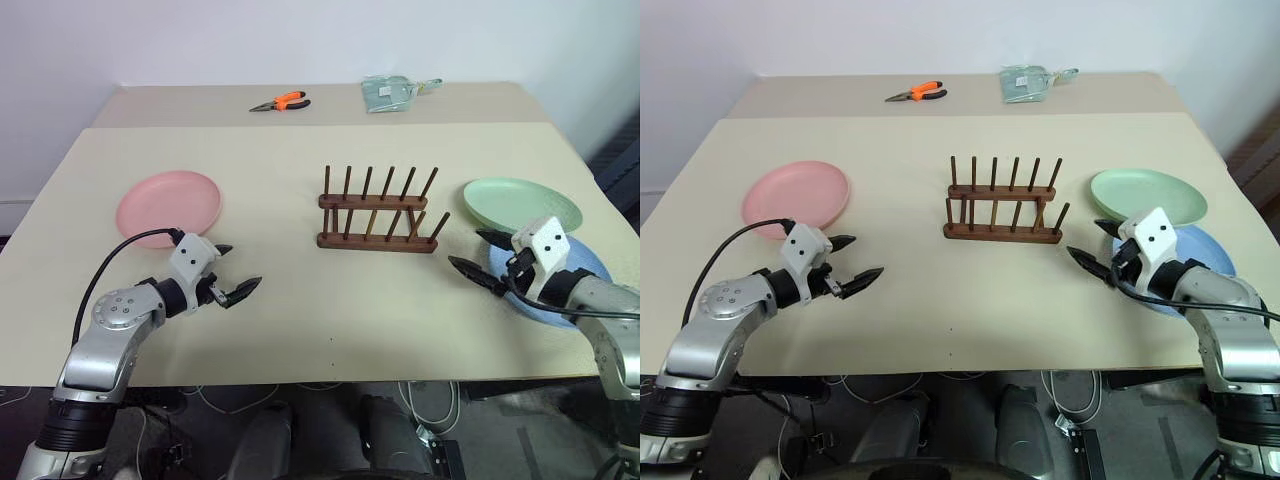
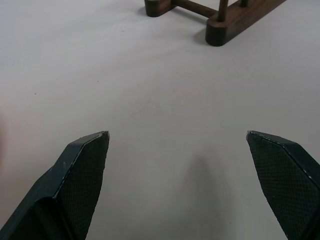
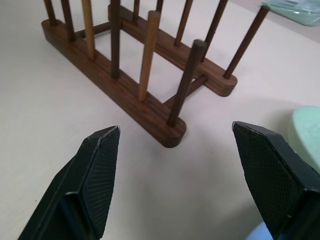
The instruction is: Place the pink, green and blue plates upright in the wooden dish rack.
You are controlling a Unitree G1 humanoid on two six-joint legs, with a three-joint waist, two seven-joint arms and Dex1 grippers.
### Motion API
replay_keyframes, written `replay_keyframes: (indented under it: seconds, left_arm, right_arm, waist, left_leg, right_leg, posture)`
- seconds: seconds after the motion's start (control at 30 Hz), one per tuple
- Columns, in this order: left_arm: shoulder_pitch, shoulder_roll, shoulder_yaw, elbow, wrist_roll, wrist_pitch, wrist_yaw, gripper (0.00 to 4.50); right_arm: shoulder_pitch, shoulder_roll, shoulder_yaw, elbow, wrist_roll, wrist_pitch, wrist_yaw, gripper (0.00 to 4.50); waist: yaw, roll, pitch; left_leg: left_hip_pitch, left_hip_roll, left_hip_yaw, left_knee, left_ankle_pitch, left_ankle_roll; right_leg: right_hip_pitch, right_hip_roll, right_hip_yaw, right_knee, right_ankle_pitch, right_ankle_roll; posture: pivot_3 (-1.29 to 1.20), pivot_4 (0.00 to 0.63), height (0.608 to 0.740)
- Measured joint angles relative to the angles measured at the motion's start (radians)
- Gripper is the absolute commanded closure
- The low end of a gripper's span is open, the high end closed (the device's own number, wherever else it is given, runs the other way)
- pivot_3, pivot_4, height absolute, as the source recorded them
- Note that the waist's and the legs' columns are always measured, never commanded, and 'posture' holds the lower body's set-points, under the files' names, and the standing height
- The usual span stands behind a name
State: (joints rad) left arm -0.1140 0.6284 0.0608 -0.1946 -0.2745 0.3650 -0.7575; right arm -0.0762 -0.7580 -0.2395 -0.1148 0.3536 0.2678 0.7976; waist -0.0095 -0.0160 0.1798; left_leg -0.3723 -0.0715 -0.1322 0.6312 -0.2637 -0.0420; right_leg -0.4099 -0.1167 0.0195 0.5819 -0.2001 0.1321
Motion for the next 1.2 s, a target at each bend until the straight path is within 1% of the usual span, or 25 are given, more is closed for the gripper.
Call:
replay_keyframes:
  seconds: [0.1,0.2,0.27,0.37,0.43,0.53,0.67,0.77,0.8,0.87,0.93,1.0,1.03,1.1,1.2]
  left_arm:
    - [-0.018,-0.003,-0.005,0.039,0.004,-0.011,-0.008,0.00]
    - [-0.050,-0.012,-0.024,0.092,0.011,-0.033,-0.024,0.00]
    - [-0.092,-0.024,-0.048,0.136,0.011,-0.044,-0.050,0.00]
    - [-0.198,-0.061,-0.102,0.245,0.025,-0.071,-0.100,0.00]
    - [-0.304,-0.101,-0.160,0.364,0.059,-0.115,-0.136,0.00]
    - [-0.477,-0.187,-0.242,0.593,0.123,-0.193,-0.175,0.00]
    - [-0.648,-0.295,-0.285,0.874,0.181,-0.296,-0.204,0.00]
    - [-0.733,-0.375,-0.299,1.038,0.216,-0.378,-0.215,0.00]
    - [-0.759,-0.404,-0.301,1.091,0.223,-0.408,-0.217,0.24]
    - [-0.780,-0.432,-0.299,1.147,0.227,-0.445,-0.221,0.84]
    - [-0.788,-0.444,-0.291,1.181,0.232,-0.475,-0.230,1.76]
    - [-0.786,-0.445,-0.288,1.187,0.238,-0.495,-0.246,2.82]
    - [-0.779,-0.446,-0.289,1.181,0.242,-0.510,-0.270,3.20]
    - [-0.753,-0.441,-0.283,1.152,0.242,-0.527,-0.288,3.20]
    - [-0.664,-0.407,-0.297,1.020,0.242,-0.543,-0.363,3.20]
  right_arm:
    - [-0.013,0.013,0.008,0.026,-0.021,-0.023,-0.009,0.85]
    - [-0.023,0.029,0.030,0.033,-0.027,-0.027,-0.010,0.01]
    - [-0.026,0.034,0.040,0.032,-0.028,-0.022,-0.012,0.01]
    - [-0.016,0.047,0.064,-0.004,-0.036,-0.012,-0.030,0.01]
    - [0.001,0.075,0.077,-0.052,-0.036,-0.001,-0.055,0.01]
    - [0.066,0.104,0.088,-0.147,-0.037,0.024,-0.097,0.01]
    - [0.181,0.125,0.084,-0.277,-0.037,0.075,-0.161,0.01]
    - [0.247,0.150,0.069,-0.377,-0.037,0.121,-0.219,0.01]
    - [0.267,0.157,0.070,-0.417,-0.037,0.139,-0.240,0.00]
    - [0.296,0.159,0.068,-0.468,-0.039,0.159,-0.261,0.00]
    - [0.327,0.157,0.062,-0.501,-0.042,0.178,-0.270,0.00]
    - [0.347,0.150,0.046,-0.514,-0.041,0.191,-0.271,0.00]
    - [0.348,0.146,0.029,-0.516,-0.040,0.200,-0.271,0.00]
    - [0.349,0.125,0.008,-0.519,-0.038,0.209,-0.266,0.00]
    - [0.348,0.100,-0.030,-0.520,-0.030,0.219,-0.246,0.00]
  waist:
    - [0.000,0.000,0.000]
    - [-0.001,0.000,0.000]
    - [0.003,0.000,0.000]
    - [0.008,0.000,0.000]
    - [0.015,0.000,0.000]
    - [0.029,-0.001,0.000]
    - [0.022,-0.001,0.000]
    - [0.021,-0.002,0.000]
    - [0.022,-0.002,0.000]
    - [0.022,-0.002,0.000]
    - [0.022,-0.002,-0.001]
    - [0.022,-0.003,-0.001]
    - [0.023,-0.003,-0.001]
    - [0.021,-0.002,-0.001]
    - [0.020,-0.002,-0.001]
  left_leg:
    - [0.000,0.000,0.000,0.000,0.000,0.000]
    - [0.000,0.000,0.000,0.000,0.000,0.000]
    - [0.000,0.000,0.000,0.001,0.000,0.000]
    - [0.000,-0.001,0.000,0.001,0.000,0.000]
    - [0.000,-0.001,0.000,0.001,0.000,0.000]
    - [-0.001,-0.002,-0.001,0.002,0.000,0.000]
    - [-0.001,-0.002,-0.001,0.002,0.000,0.001]
    - [-0.001,-0.002,0.000,0.001,0.000,0.001]
    - [-0.001,-0.001,0.000,0.001,0.000,0.001]
    - [-0.001,-0.001,0.000,0.002,0.000,0.001]
    - [0.000,-0.001,0.000,0.002,0.000,0.001]
    - [-0.001,-0.002,0.000,0.002,0.000,0.001]
    - [-0.001,-0.002,0.000,0.002,0.000,0.001]
    - [0.000,-0.001,0.000,0.002,0.000,0.001]
    - [0.000,-0.001,-0.001,0.001,0.000,0.001]
  right_leg:
    - [0.000,0.000,0.000,0.000,0.000,0.000]
    - [0.000,0.000,0.000,0.000,0.000,0.000]
    - [0.000,0.000,0.000,0.000,0.000,0.000]
    - [0.000,0.000,0.000,0.000,0.001,0.002]
    - [0.000,0.000,-0.001,0.000,0.002,0.003]
    - [0.001,0.000,-0.002,0.000,0.002,0.003]
    - [0.001,-0.001,-0.001,-0.001,0.002,0.004]
    - [0.000,0.000,-0.001,0.000,0.002,0.004]
    - [0.000,0.000,-0.002,0.000,-0.001,0.008]
    - [0.001,0.000,-0.001,0.000,-0.001,0.008]
    - [0.001,0.000,-0.001,0.000,-0.001,0.009]
    - [0.001,0.000,-0.001,0.000,-0.001,0.009]
    - [0.001,-0.001,-0.001,0.000,-0.001,0.009]
    - [0.001,0.000,-0.001,0.000,-0.001,0.009]
    - [0.001,0.000,-0.001,0.000,-0.001,0.008]
  posture:
    - [0.00,0.150,0.740]
    - [0.00,0.150,0.740]
    - [0.00,0.150,0.740]
    - [0.00,0.150,0.740]
    - [0.00,0.150,0.740]
    - [0.00,0.150,0.740]
    - [0.00,0.150,0.740]
    - [0.00,0.150,0.740]
    - [0.00,0.150,0.740]
    - [0.00,0.150,0.740]
    - [0.00,0.150,0.740]
    - [0.00,0.150,0.740]
    - [0.00,0.150,0.740]
    - [0.00,0.150,0.740]
    - [0.00,0.150,0.740]
